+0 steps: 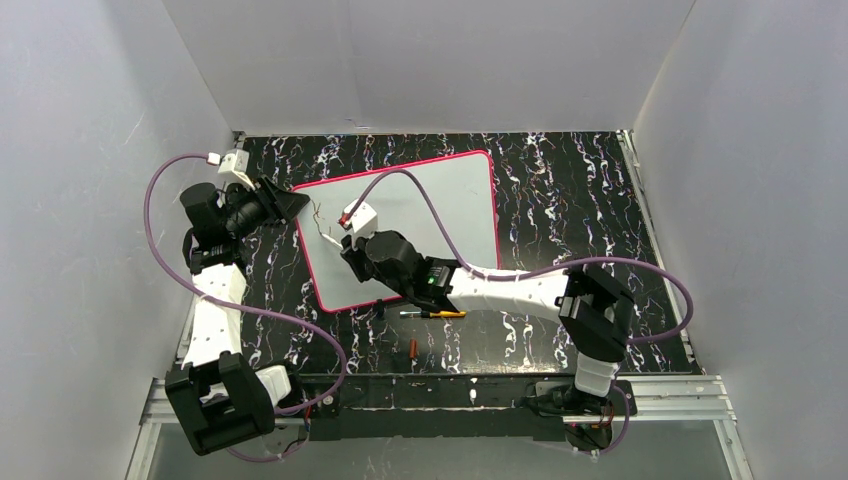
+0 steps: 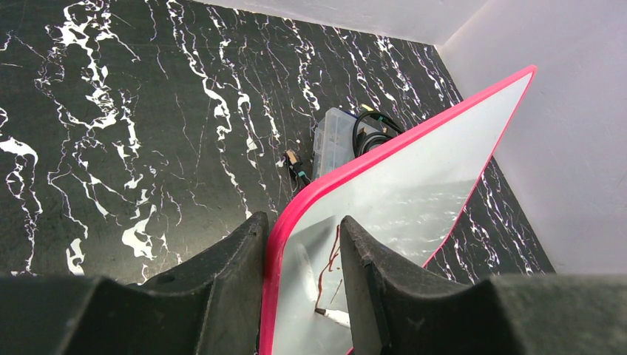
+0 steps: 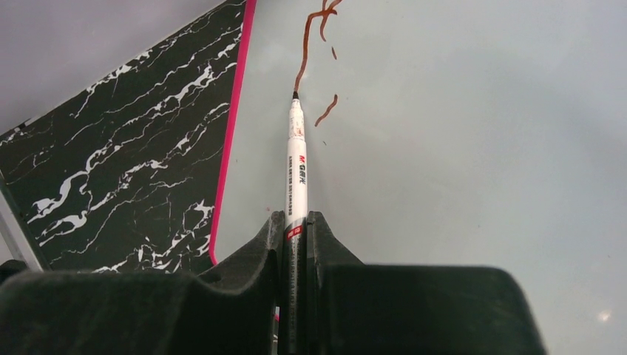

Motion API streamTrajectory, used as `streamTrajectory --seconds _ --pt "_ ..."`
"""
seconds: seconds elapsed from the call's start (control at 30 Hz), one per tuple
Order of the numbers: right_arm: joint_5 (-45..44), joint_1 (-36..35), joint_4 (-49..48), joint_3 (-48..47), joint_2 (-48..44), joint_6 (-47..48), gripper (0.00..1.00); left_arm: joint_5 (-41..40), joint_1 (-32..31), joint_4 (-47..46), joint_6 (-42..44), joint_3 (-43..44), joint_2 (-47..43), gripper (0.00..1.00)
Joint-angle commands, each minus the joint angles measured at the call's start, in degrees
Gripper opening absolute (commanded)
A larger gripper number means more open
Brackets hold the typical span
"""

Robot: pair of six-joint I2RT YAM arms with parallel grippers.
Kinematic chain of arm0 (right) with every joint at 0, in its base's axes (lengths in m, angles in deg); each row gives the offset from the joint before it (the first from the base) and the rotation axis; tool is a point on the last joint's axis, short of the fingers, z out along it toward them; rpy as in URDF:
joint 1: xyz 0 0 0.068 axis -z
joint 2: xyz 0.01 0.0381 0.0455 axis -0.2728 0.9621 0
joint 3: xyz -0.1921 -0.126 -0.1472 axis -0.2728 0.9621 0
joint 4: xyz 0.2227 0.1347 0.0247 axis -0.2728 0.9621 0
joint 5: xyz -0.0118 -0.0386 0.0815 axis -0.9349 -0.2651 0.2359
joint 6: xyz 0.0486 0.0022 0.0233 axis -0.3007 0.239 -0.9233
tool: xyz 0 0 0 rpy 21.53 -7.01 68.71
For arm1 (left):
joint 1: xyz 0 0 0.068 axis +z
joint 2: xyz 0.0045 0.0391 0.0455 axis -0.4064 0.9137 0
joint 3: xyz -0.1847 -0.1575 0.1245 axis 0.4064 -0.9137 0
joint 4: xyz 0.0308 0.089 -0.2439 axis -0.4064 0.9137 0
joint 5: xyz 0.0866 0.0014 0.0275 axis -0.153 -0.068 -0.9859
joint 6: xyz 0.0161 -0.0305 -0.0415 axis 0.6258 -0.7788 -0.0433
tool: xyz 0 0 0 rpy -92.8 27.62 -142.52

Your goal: Write a sentence on the whiteboard

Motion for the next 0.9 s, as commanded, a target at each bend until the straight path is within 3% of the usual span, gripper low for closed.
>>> streamTrajectory --seconds 0.0,0.23,0.87 --pt "-0.3 0.1 -0.8 1.9 -3.7 0.2 0.01 3.4 -0.3 0.3 0.0 -0.3 -2.4 0.38" --pt "-2.7 0.1 -7.6 4.5 -6.9 1.4 0.01 3.1 -0.3 1.2 0.8 -0.1 -2.5 0.38" --pt "-5.7 0.8 -7.1 -2.3 -0.3 4.1 0.01 2.5 -0.4 3.7 2.6 0.7 -2.6 0.36"
